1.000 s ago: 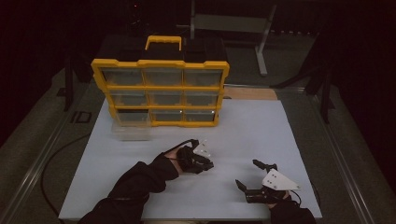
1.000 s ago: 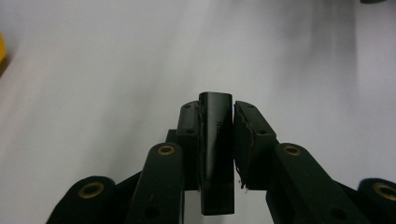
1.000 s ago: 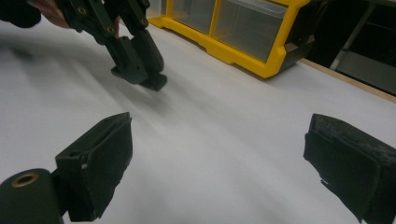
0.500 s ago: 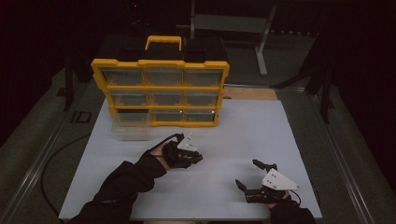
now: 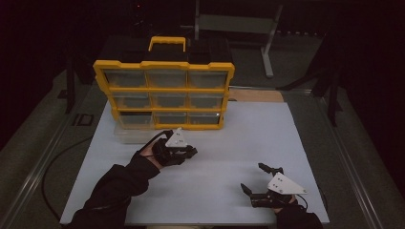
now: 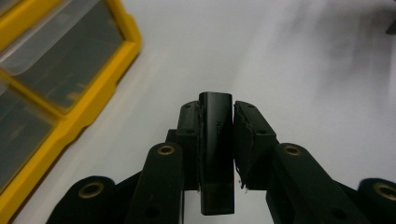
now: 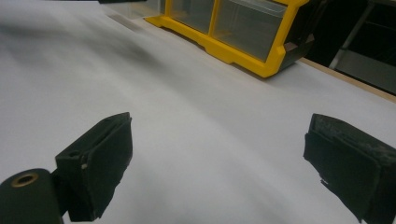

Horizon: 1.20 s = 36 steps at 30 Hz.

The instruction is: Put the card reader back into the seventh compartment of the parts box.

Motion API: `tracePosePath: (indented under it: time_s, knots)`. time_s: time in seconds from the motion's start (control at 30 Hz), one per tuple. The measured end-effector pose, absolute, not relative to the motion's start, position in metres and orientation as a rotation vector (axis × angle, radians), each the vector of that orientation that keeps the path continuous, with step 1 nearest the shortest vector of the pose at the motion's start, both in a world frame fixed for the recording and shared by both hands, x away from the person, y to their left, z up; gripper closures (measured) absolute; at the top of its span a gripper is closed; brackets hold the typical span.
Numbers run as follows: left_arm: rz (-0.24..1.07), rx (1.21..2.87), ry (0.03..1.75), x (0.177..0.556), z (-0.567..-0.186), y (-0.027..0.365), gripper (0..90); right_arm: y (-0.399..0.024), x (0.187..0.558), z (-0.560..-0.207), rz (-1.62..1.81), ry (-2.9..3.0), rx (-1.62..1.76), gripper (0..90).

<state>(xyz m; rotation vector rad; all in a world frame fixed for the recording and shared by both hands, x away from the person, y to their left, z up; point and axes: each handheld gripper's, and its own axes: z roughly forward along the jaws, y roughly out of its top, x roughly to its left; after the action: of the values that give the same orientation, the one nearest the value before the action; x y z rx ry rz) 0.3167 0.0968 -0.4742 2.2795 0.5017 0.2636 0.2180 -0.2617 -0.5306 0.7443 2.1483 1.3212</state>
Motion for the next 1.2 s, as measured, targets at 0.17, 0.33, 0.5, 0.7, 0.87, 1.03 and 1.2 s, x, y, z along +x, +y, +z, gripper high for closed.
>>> tracePosePath:
  time_s: [0.17,0.33,0.5,0.7,0.87,1.03,1.2]
  knots:
    - [0.284,2.245,0.545,0.319,-0.472,0.108,73.4,-0.262,0.218,-0.531,1.322,2.147,0.745,7.9]
    - [0.303,2.205,0.578,0.32,-0.469,0.121,73.4,-0.262,0.218,-0.531,1.324,2.147,0.753,7.9]
    - [0.333,2.176,0.62,0.323,-0.465,0.132,73.4,-0.262,0.218,-0.531,1.321,2.149,0.747,7.9]
    - [0.38,2.131,0.663,0.328,-0.459,0.146,73.4,-0.262,0.218,-0.531,1.322,2.146,0.748,7.9]
    - [0.407,2.107,0.69,0.332,-0.454,0.159,73.4,-0.263,0.218,-0.531,1.326,2.142,0.755,7.9]
    - [0.45,2.08,0.718,0.333,-0.447,0.169,73.4,-0.262,0.218,-0.531,1.321,2.144,0.75,7.9]
    - [0.485,2.045,0.743,0.336,-0.44,0.181,73.4,-0.262,0.218,-0.531,1.322,2.145,0.749,7.9]
